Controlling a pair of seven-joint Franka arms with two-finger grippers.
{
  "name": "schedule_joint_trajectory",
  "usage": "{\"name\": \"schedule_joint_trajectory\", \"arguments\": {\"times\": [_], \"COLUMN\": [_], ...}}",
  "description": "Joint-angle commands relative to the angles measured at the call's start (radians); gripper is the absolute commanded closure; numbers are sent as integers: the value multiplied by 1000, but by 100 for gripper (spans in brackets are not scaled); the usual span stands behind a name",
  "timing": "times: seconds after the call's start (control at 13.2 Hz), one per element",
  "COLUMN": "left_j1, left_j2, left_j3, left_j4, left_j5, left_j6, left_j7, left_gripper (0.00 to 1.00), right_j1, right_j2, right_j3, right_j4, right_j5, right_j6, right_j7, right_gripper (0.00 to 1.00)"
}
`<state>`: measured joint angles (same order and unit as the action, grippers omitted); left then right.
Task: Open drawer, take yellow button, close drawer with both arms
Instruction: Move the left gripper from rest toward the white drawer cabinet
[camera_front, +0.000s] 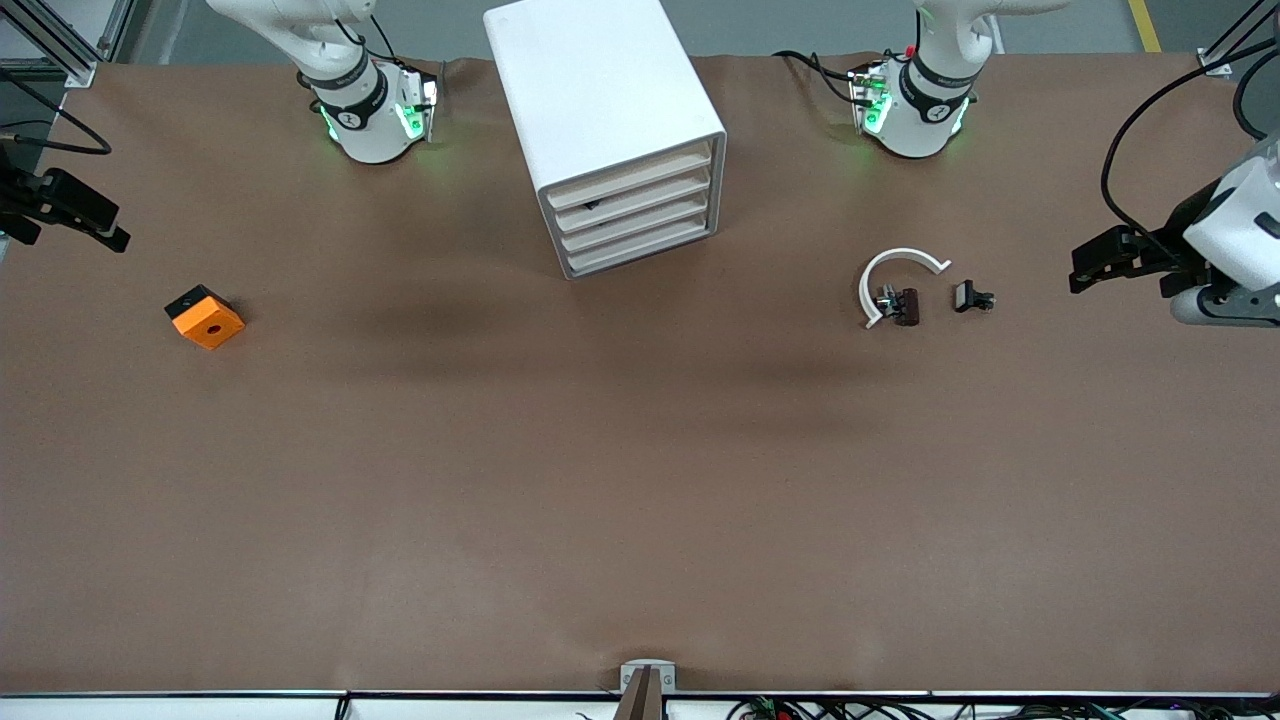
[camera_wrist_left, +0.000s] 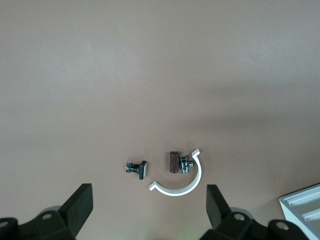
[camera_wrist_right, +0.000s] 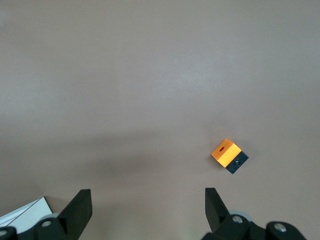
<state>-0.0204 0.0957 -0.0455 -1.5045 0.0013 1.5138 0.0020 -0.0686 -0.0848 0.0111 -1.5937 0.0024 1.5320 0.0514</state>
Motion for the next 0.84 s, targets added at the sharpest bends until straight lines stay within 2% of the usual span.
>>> {"name": "schedule_joint_trajectory", "arguments": {"times": [0.0, 0.46, 0.76], "left_j1": [-1, -3, -27], "left_j2": [62, 231, 318], "left_j3": [-7, -7, -8], "left_j4": [4, 3, 4], "left_j5": [-12, -12, -10], "left_j6": [-1, 80, 124], "left_j7": [-8, -25, -155], "left_gripper": [0, 0, 0], "right_j1": [-5, -11, -10], "right_j2": [-23, -20, -21], "right_j3": [6, 1, 4], "right_j4": [-18, -18, -18], "right_j5": [4, 2, 2], "right_j6": [-7, 2, -1], "right_j7": [7, 7, 7], "right_gripper": [0, 0, 0]}}
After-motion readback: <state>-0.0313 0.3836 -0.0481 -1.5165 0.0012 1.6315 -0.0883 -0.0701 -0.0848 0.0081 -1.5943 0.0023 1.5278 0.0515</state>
